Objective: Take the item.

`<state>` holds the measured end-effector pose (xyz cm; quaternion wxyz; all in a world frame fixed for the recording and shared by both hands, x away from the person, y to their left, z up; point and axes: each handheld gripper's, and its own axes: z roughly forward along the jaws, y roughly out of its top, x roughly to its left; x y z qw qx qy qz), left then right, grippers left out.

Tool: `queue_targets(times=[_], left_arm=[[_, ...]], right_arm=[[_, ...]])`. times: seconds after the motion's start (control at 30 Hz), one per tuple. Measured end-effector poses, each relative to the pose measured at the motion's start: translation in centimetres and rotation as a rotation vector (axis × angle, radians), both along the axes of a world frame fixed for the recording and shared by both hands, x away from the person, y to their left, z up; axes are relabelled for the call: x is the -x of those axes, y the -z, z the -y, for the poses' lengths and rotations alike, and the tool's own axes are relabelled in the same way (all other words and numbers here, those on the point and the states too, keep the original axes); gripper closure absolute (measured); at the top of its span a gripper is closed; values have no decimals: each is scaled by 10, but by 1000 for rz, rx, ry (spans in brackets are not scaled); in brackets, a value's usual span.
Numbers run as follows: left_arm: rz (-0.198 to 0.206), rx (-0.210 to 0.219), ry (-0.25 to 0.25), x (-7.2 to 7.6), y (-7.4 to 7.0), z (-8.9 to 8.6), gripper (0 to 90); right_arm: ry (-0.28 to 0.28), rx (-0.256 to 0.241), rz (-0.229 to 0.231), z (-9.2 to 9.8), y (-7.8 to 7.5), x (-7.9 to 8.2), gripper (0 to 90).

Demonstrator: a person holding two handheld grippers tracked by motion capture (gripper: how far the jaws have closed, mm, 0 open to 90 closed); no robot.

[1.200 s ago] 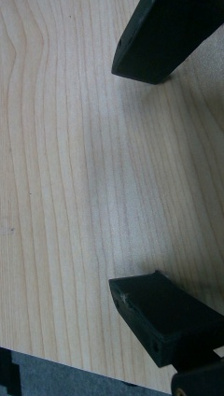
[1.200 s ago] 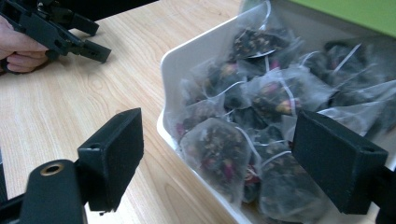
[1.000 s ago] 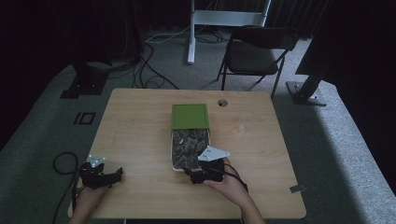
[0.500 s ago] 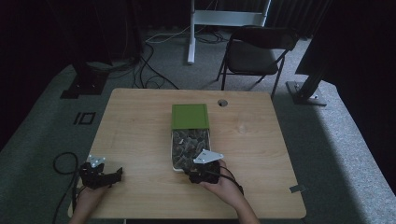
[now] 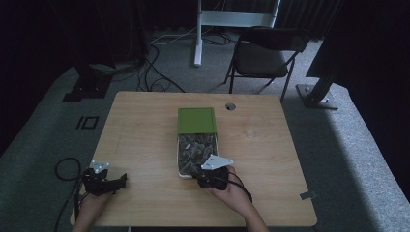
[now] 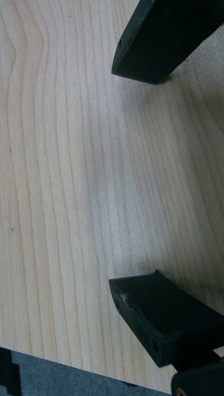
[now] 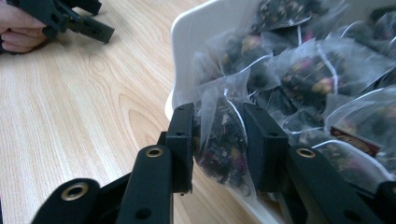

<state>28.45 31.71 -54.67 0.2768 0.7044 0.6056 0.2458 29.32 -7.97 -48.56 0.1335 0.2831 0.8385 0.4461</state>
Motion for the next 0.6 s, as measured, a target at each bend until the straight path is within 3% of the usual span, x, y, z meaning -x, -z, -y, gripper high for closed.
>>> queue_targets(times=[0.17, 0.6], left_arm=[[0, 0, 0, 0, 0, 0, 23], [0, 0, 0, 0, 0, 0, 23]], right_arm=[[15, -35, 30, 3, -7, 1, 680], [19, -70, 90, 9, -23, 2, 723]])
